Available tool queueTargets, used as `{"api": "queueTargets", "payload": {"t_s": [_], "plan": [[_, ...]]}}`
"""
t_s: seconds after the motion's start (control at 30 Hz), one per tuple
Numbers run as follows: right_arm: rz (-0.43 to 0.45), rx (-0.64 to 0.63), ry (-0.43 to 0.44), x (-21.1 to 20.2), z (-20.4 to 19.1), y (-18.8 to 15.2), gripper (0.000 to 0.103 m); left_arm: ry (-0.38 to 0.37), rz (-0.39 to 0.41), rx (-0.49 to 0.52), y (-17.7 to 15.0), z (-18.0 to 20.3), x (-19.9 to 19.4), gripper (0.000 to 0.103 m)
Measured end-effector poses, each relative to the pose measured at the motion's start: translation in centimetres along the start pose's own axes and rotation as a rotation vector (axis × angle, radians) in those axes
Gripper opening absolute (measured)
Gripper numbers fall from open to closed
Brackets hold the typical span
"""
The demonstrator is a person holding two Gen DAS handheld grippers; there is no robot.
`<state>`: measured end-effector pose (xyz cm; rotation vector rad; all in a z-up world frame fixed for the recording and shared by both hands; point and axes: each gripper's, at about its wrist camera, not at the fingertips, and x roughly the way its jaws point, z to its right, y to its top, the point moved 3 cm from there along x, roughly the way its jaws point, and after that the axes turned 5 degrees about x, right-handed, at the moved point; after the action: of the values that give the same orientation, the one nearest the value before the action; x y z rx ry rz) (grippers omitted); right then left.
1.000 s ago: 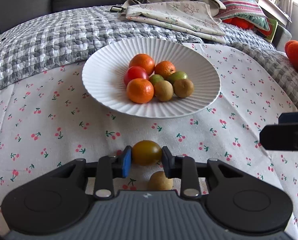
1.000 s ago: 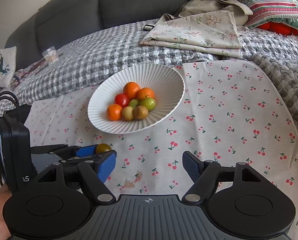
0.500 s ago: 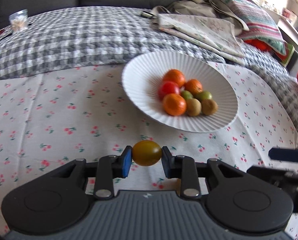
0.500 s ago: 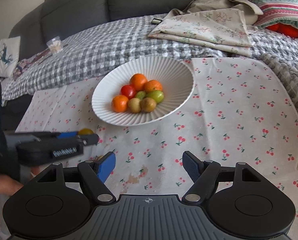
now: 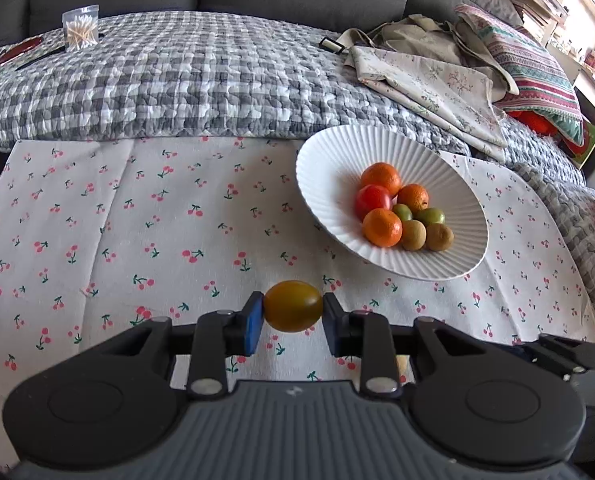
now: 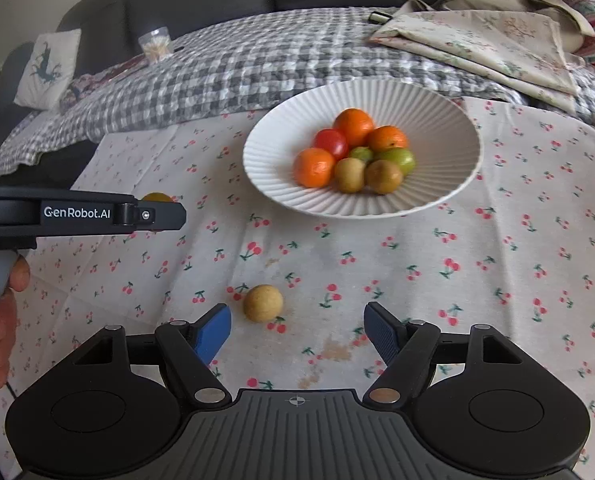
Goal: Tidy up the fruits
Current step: 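Grasp a yellow-green fruit with the left tool while the right tool grasps a kiwi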
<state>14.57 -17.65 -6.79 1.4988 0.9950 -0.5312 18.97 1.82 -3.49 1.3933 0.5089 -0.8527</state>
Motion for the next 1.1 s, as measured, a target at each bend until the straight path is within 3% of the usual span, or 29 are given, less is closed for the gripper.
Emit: {"api": "queueTargets", "payload": {"t_s": [0.2, 0.47, 0.53, 0.67, 1.1], "plan": [[0.007, -0.056, -0.008, 1.2, -1.5, -0.3, 0.073, 0.008, 0.004, -0.018, 0.0, -0.4, -0.1, 0.029], [0.018, -0.094, -0.019, 2.4, -2.2, -0.5, 0.059, 0.015, 0.001, -0.023, 0.0, -0.4, 0.0, 0.029], [0.019, -0.103, -0.022, 2.7, -2.2, -0.5, 0.044, 0.015, -0.001, -0.020, 0.0, -0.4, 0.0, 0.029], [0.031, -0.127, -0.021, 2.8, -2.4, -0.4, 0.025, 0.017, -0.003, -0.016, 0.0, -0.4, 0.1, 0.029], [0.056, -0.108, -0.006, 0.7, -2.3, 0.6, 0.025, 0.019, 0.010, -0.016, 0.3, -0.5, 0.0, 0.029]]}}
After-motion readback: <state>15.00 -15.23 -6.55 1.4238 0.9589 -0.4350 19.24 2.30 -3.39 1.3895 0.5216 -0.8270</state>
